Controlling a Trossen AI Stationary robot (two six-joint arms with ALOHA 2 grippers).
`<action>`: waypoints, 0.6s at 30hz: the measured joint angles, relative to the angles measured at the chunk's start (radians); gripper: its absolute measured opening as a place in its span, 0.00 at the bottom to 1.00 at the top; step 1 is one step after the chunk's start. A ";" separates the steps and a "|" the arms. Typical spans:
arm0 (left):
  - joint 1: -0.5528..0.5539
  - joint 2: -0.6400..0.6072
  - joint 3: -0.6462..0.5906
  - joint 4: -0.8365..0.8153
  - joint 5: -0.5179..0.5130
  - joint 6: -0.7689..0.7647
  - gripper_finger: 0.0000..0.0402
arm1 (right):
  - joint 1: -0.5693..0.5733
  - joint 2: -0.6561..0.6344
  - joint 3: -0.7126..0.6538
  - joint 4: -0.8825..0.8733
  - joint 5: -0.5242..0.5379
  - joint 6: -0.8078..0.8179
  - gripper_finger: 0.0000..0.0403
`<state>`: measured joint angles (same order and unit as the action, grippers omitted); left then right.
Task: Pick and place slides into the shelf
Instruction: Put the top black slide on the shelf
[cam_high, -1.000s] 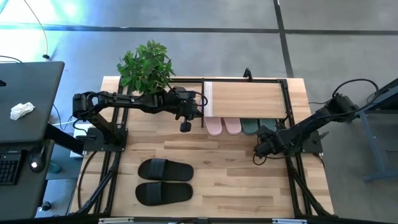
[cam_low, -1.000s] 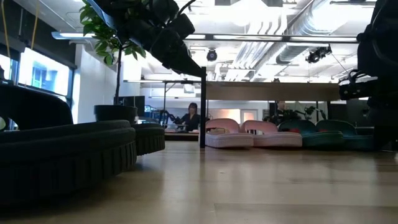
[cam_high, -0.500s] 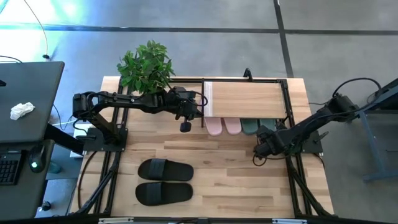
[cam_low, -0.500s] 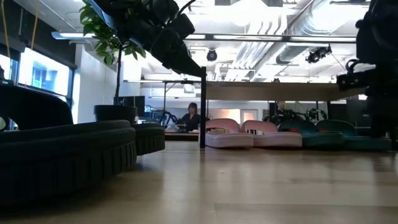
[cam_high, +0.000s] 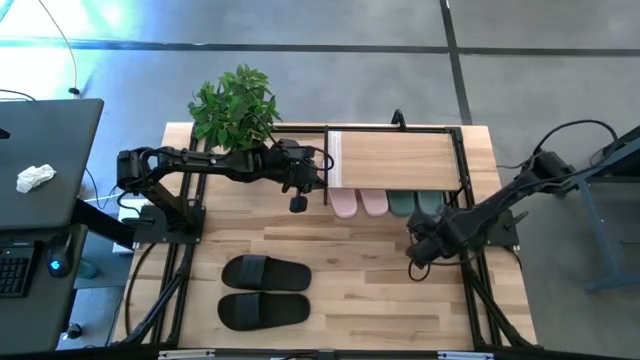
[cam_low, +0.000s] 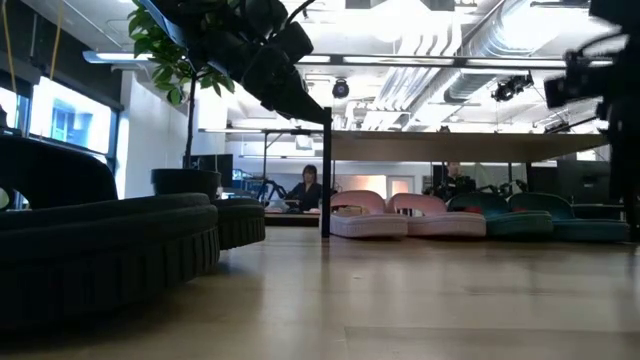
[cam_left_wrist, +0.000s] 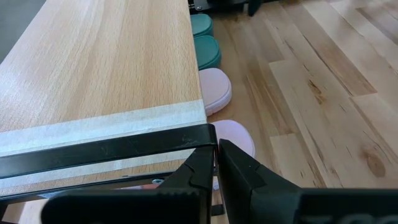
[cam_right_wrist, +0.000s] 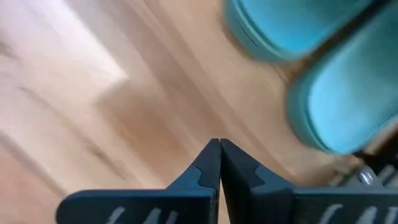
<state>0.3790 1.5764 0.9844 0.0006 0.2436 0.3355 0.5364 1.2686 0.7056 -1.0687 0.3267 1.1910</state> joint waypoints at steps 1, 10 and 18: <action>0.000 0.000 0.000 0.000 0.000 0.000 0.03 | 0.007 0.000 0.015 0.007 0.014 -0.003 0.00; 0.000 0.000 0.000 0.000 0.000 0.000 0.16 | 0.037 0.000 0.057 0.098 0.111 -0.069 0.00; 0.000 -0.002 0.000 -0.003 0.000 -0.030 0.36 | 0.037 0.000 0.039 0.123 0.110 -0.070 0.00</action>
<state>0.3794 1.5746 0.9840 -0.0022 0.2436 0.3058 0.5732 1.2682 0.7448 -0.9460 0.4362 1.1206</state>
